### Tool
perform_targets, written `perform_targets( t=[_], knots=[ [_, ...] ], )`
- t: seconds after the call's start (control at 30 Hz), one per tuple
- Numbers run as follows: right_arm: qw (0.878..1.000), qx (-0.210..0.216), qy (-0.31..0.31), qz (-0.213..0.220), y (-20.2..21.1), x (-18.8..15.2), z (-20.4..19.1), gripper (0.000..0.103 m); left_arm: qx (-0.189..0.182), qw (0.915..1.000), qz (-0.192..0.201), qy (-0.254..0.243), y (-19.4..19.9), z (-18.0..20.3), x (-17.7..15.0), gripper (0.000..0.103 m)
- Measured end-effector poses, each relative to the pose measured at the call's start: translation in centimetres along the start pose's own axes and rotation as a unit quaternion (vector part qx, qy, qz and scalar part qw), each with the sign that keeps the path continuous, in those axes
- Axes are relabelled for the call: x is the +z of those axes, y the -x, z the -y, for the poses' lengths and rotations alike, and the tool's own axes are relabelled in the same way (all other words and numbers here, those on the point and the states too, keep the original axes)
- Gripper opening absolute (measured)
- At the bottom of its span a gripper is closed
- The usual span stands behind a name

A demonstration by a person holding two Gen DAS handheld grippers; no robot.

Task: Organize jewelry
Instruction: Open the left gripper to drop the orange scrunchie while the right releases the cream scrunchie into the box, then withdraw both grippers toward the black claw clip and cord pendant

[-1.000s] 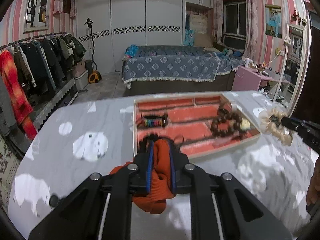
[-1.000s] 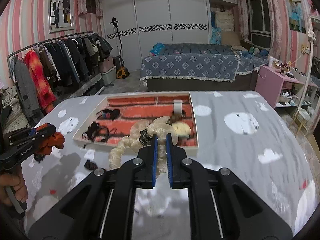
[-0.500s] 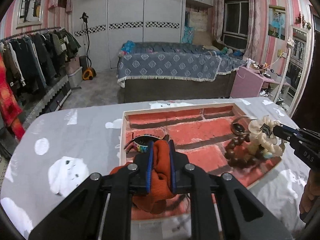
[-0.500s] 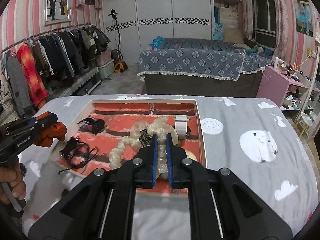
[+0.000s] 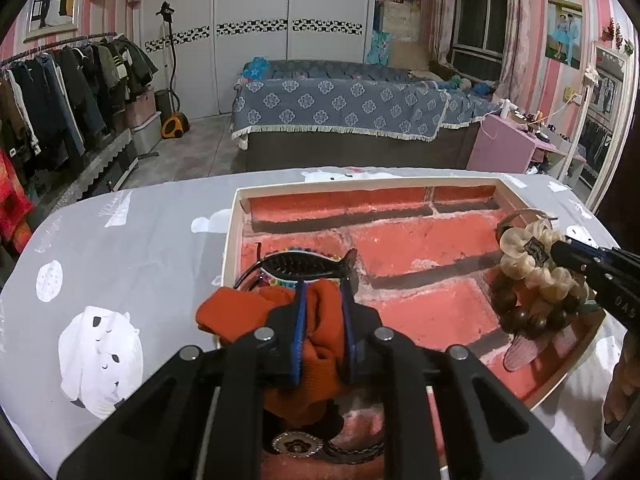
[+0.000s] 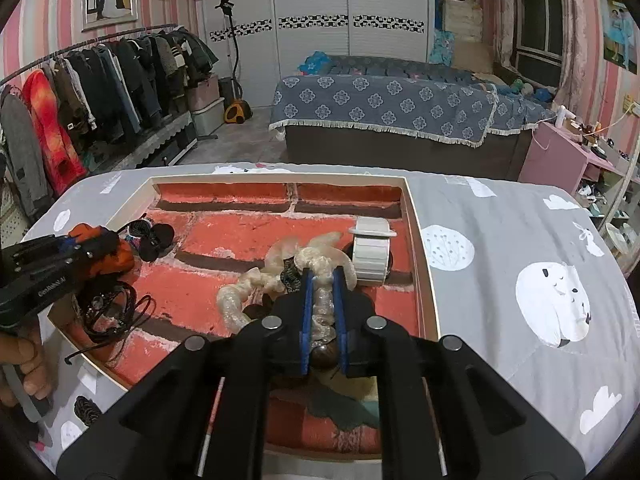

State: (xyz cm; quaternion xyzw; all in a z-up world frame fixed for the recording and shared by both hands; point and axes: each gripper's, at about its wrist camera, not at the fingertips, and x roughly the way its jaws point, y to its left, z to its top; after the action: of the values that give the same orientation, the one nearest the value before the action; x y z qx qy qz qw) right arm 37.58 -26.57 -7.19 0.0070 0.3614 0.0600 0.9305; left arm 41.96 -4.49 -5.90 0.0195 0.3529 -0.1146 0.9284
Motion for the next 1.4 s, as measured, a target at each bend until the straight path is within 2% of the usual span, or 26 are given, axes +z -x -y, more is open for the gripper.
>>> perform_targets(
  t=[0.03, 0.13, 0.3, 0.33, 0.37, 0.43, 0.63, 0.77, 0.93, 1.07, 1.4],
  knots=[
    [1.000, 0.000, -0.001, 0.001, 0.1, 0.0, 0.0, 0.015, 0.000, 1.0000, 0.000, 0.001, 0.0, 0.0, -0.1, 0.019],
    [1.000, 0.001, -0.011, 0.009, 0.6, 0.0, 0.3, 0.034, -0.003, 1.0000, -0.001, -0.003, 0.2, 0.3, -0.1, 0.031],
    [1.000, 0.003, -0.011, 0.025, 2.9, 0.3, 0.1, 0.035, -0.005, 0.9999, 0.010, -0.003, 2.3, 1.0, -0.1, 0.037],
    [1.000, 0.004, -0.011, 0.028, 3.7, 0.3, 0.0, 0.035, -0.006, 0.9999, 0.012, -0.004, 3.0, 1.2, -0.1, 0.041],
    [0.999, 0.004, -0.010, 0.032, 4.2, 0.4, -0.1, 0.035, -0.007, 0.9998, 0.016, -0.005, 3.7, 1.4, -0.2, 0.048],
    [0.999, 0.005, -0.010, 0.037, 5.7, 0.3, -0.3, 0.035, -0.002, 0.9996, 0.027, -0.008, 5.8, 1.8, -0.4, 0.054],
    [0.998, 0.005, -0.012, 0.059, 12.5, -1.7, -0.6, 0.036, 0.004, 0.9987, 0.050, -0.008, 12.7, 2.3, -2.8, 0.056],
    [0.997, 0.007, -0.023, 0.070, 17.0, -4.9, -0.6, 0.040, -0.001, 0.9985, 0.054, 0.005, 16.8, 2.6, -6.2, 0.056],
    [0.997, 0.005, -0.048, 0.065, 20.9, -9.8, -0.5, 0.040, 0.004, 0.9990, 0.044, 0.008, 20.9, 3.0, -11.8, 0.056],
    [0.997, -0.014, -0.037, 0.067, 24.0, -13.2, -1.3, 0.040, 0.008, 0.9989, 0.040, 0.021, 23.3, 2.8, -14.8, 0.057],
    [0.996, -0.013, -0.037, 0.080, 27.7, -16.1, -2.3, 0.041, 0.022, 0.9977, 0.057, 0.029, 26.7, 1.9, -17.0, 0.056]
  ],
)
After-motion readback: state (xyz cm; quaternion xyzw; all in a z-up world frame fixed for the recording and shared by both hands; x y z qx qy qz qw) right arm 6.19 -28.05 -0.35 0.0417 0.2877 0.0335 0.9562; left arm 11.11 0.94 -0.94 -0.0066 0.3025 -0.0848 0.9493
